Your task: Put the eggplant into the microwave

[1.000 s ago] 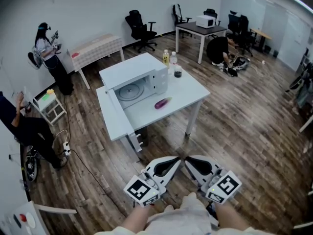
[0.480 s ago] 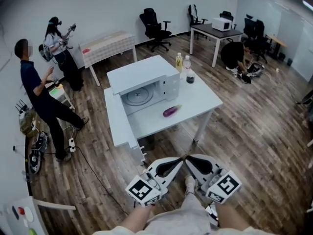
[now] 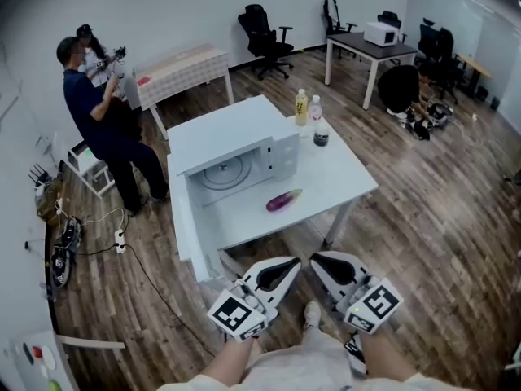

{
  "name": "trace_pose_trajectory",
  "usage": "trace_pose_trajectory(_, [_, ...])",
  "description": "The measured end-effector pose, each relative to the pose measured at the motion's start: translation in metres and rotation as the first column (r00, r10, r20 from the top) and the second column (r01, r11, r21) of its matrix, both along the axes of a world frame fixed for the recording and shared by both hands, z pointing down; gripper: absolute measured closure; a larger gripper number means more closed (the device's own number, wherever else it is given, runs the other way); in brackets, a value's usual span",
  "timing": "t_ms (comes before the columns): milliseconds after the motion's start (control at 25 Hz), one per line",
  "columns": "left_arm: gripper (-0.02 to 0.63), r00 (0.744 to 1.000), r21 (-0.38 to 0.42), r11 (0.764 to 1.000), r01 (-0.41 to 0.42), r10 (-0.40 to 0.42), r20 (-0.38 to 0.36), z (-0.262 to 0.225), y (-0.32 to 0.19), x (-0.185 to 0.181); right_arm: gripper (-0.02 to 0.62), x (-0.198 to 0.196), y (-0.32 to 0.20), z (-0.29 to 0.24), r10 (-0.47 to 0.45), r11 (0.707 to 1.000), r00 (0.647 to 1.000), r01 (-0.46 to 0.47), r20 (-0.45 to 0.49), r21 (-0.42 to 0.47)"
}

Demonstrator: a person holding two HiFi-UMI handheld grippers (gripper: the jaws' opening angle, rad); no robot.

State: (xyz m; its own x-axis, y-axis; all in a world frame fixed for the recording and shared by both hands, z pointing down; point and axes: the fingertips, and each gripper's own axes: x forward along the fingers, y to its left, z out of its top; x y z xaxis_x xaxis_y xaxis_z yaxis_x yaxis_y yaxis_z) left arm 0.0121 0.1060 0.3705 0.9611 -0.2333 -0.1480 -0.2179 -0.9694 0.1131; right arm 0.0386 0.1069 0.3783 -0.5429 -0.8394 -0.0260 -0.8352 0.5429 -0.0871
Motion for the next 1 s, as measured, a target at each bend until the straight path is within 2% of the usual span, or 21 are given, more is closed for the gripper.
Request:
trace_pose_trajectory(600, [0.604,0.994,0.026,0.994,0.105,-0.104,-0.031,-0.009,-0.095,0.074,0.560,0.078,-0.098,-0.009,-0.122,0.993,0.993,0.122,-0.004,-0.003])
trace_pose_trajectory(800, [0.604,0.990,0.010,0.991,0.136,-0.135,-0.044,-0.008,-0.114,0.087,0.560,0.093,-0.118,-0.005,-0.152,0.988,0.988,0.152,-0.002,-0.020])
trace_pose_trajectory(1000, [0.604,0.986,-0.006,0.987,0.160,-0.160,-0.043,0.004,-0.134,0.088,0.560,0.093,-0.133,0.008,-0.180,0.983,0.984,0.180,-0.004,-0.040])
